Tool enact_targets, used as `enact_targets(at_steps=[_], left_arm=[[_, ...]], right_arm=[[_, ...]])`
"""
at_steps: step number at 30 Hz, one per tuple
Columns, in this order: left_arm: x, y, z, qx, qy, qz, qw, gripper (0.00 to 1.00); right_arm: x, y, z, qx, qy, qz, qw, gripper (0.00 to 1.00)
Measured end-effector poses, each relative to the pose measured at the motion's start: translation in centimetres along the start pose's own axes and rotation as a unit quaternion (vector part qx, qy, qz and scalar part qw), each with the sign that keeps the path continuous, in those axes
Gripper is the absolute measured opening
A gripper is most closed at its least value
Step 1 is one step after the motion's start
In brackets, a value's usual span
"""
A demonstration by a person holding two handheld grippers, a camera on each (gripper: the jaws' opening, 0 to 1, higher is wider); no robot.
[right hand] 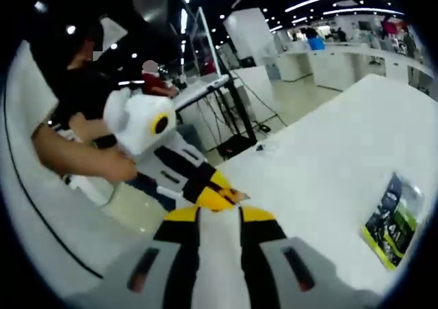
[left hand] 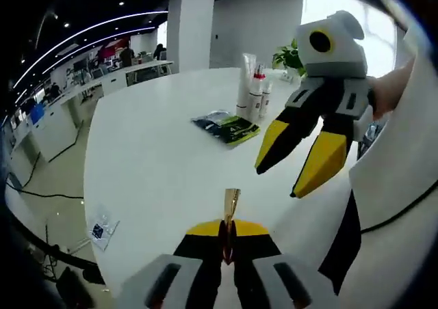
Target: Arrange the skincare products in the storage area until every visible bottle or jar stands upright without overlapping.
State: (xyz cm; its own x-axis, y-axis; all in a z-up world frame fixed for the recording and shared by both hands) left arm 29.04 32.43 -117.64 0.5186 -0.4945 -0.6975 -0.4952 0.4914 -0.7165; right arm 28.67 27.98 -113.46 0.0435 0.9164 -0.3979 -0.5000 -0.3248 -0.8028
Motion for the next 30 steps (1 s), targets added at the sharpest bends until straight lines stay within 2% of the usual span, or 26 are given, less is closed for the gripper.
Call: enact_targets(at_steps=[4, 6, 10, 15, 20, 23, 25, 26, 30], left_arm=[[-0.4, -0.7, -0.8, 0.021, 0.013, -0.012, 0.9996, 0.03], [-0.4, -0.5, -0.9, 0.036, 0.010, -0.005, 0.9993, 0.03], [-0.5, -0.3, -1.0, 0.042, 0.017, -0.007, 0.9990, 0.03], [-0.6, -0.4, -1.3, 0.042, 0.023, -0.010, 0.9988, 0.03], [-0.6, -0.6, -1.8, 0.064, 0.033, -0.012, 0.9973, 0.03], [-0.6, -0.7, -2.0, 0.072, 0.040, -0.012, 0.9965, 0.03], [-0.7, -0.8, -2.3, 0.072, 0.048, -0.016, 0.9961, 0.04], [-0.6, -0.9, -2.3, 0.075, 0.049, -0.013, 0.9959, 0.04], [-0.4, -1.0, -2.3, 0.069, 0.050, -0.017, 0.9962, 0.05]], right_arm=[[0.1, 0.1, 0.0, -0.008, 0.000, 0.011, 0.9999, 0.19], [0.1, 0.2, -0.1, -0.014, 0.002, 0.017, 0.9998, 0.17], [-0.1, 0.2, -0.4, -0.029, 0.015, 0.024, 0.9992, 0.17], [0.4, 0.5, 0.1, -0.031, 0.002, 0.037, 0.9988, 0.14], [0.5, 0.8, 0.1, -0.029, 0.004, 0.049, 0.9984, 0.12], [0.3, 0.9, -0.1, -0.017, 0.007, 0.053, 0.9984, 0.06], [0.0, 1.1, -0.6, -0.029, 0.021, 0.062, 0.9975, 0.01], [0.1, 1.1, -0.3, -0.021, 0.009, 0.060, 0.9980, 0.00], [-0.1, 1.2, -0.4, -0.020, 0.005, 0.063, 0.9978, 0.00]])
Point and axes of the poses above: the point that each gripper's makers call its tool centre point, and the gripper's own axes: x roughly forward along the fingers, z roughly to its left, y roughly out of its underside, the point moved 2 cm from there along -x, roughly backward along the fingers, and after that the axes turned 10 degrees about -y, right-handed, at the moved point
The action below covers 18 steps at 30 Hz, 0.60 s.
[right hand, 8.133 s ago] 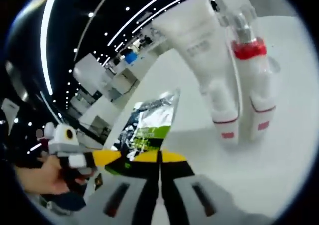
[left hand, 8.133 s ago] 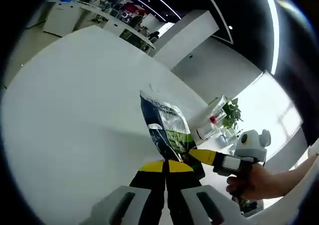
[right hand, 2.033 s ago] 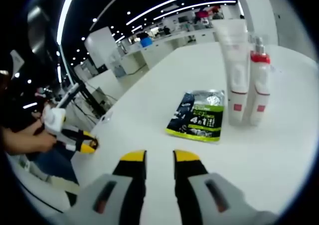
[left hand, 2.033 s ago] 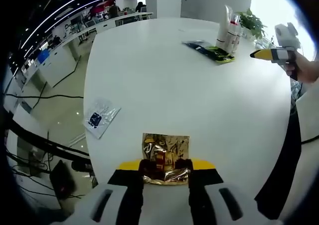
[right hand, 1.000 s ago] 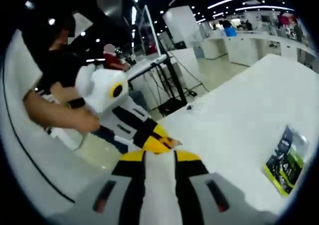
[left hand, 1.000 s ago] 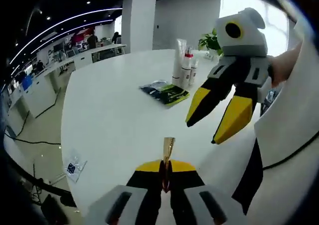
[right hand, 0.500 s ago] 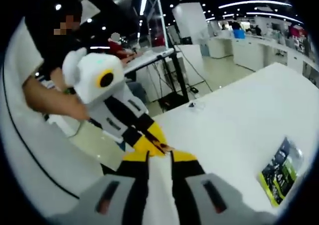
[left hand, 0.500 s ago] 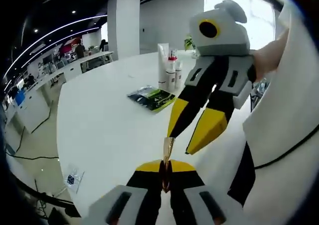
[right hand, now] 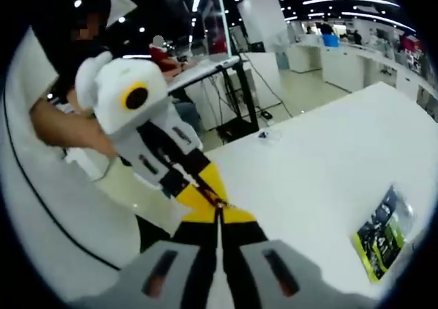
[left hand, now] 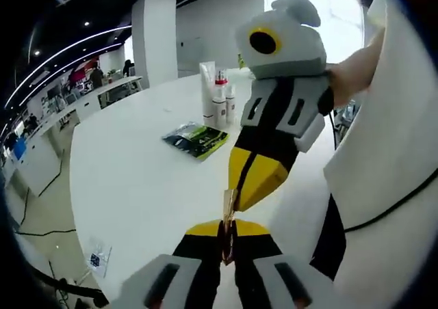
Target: Arrange the skincare products in the storage area until every visible bottle or jar stands upright without overlapping.
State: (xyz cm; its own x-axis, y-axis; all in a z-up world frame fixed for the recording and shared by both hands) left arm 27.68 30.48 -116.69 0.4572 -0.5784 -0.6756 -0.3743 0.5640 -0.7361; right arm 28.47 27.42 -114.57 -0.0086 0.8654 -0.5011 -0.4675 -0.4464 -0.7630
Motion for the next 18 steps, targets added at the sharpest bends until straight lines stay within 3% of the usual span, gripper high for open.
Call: enact_targets(at_steps=[7, 10, 15, 18], left_arm=[[0.0, -0.2, 1.0, -0.043, -0.020, -0.016, 0.9988, 0.22], [-0.3, 0.2, 2.0, -0.058, -0.038, -0.016, 0.9975, 0.23], [-1.0, 1.2, 3.2, -0.103, -0.051, -0.016, 0.9933, 0.26], [-1.3, 1.7, 3.9, -0.143, -0.060, -0.025, 0.9876, 0.29]], right_arm=[[0.0, -0.1, -0.7, 0.035, -0.007, -0.010, 0.9993, 0.00], [0.0, 0.3, -1.1, 0.036, 0.002, 0.004, 0.9993, 0.00], [-0.5, -0.3, -2.4, 0.052, 0.009, -0.012, 0.9985, 0.00], [-0.8, -0.9, -3.7, 0.065, 0.018, -0.022, 0.9975, 0.00]])
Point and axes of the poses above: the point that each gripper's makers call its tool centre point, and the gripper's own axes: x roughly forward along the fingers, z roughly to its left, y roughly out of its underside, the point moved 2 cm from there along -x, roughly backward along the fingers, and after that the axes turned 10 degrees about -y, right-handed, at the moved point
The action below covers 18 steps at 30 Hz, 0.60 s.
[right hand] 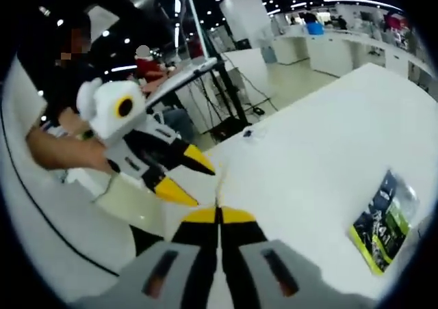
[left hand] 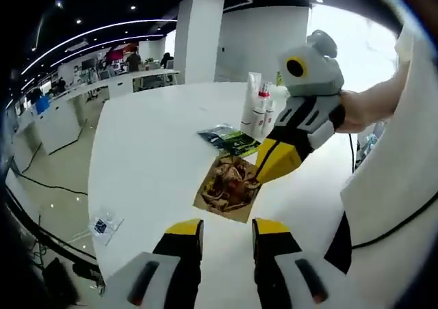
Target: Arrange the skincare products in the storage area until every visible bottle or jar stands upright without overlapping.
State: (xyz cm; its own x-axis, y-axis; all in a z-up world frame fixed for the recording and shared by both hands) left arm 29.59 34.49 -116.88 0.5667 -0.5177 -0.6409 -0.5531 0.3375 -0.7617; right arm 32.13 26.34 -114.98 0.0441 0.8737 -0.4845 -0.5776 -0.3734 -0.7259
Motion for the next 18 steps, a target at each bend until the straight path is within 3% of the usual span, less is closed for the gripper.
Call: enact_targets(at_steps=[4, 10, 13, 15, 18], left_arm=[[-0.6, 0.0, 0.7, -0.037, -0.011, -0.015, 0.9991, 0.33], [-1.6, -0.5, 1.6, -0.053, -0.033, -0.033, 0.9975, 0.38], [-2.1, -0.7, 2.1, -0.055, -0.047, -0.040, 0.9966, 0.38], [-2.5, -0.6, 2.4, -0.058, -0.055, -0.043, 0.9959, 0.38], [-2.9, -0.3, 2.5, -0.064, -0.062, -0.044, 0.9951, 0.38]], right_arm=[[-0.3, -0.9, -1.9, 0.021, 0.022, -0.015, 0.9994, 0.00], [-0.7, -1.4, -5.0, 0.051, 0.063, -0.022, 0.9965, 0.00], [-0.8, -1.6, -7.0, 0.077, 0.086, -0.034, 0.9928, 0.00], [-0.9, -1.9, -8.4, 0.119, 0.092, -0.058, 0.9869, 0.00], [-1.2, -2.2, -10.4, 0.150, 0.115, -0.075, 0.9792, 0.00]])
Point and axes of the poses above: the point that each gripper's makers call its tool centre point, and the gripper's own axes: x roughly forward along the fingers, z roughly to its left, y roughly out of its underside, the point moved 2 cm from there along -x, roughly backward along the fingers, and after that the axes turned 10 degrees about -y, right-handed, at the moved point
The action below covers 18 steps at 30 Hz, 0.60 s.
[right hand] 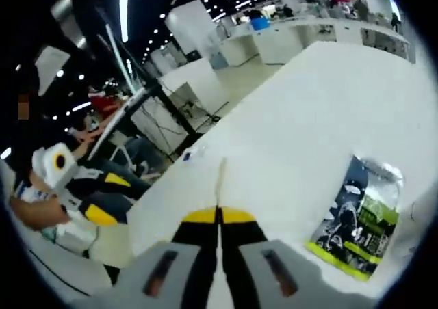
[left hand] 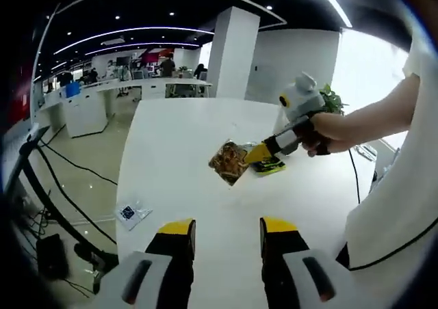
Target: Arrange the skincare products in the storage area until every visible bottle or jar stands upright without overlapping.
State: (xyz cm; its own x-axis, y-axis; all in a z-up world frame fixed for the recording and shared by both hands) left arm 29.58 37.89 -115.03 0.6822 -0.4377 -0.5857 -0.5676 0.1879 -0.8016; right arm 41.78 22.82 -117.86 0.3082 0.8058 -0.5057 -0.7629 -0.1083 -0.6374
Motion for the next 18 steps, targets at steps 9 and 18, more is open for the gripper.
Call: enact_targets(at_steps=[9, 18], left_arm=[[-1.5, 2.0, -0.1, -0.020, -0.015, 0.011, 0.9996, 0.38], [-2.3, 2.4, 0.1, -0.031, -0.021, 0.015, 0.9992, 0.38]], right_arm=[[0.7, -2.8, -4.8, 0.083, 0.043, -0.056, 0.9940, 0.00], [1.2, -4.1, -7.7, 0.093, 0.072, -0.055, 0.9915, 0.00]])
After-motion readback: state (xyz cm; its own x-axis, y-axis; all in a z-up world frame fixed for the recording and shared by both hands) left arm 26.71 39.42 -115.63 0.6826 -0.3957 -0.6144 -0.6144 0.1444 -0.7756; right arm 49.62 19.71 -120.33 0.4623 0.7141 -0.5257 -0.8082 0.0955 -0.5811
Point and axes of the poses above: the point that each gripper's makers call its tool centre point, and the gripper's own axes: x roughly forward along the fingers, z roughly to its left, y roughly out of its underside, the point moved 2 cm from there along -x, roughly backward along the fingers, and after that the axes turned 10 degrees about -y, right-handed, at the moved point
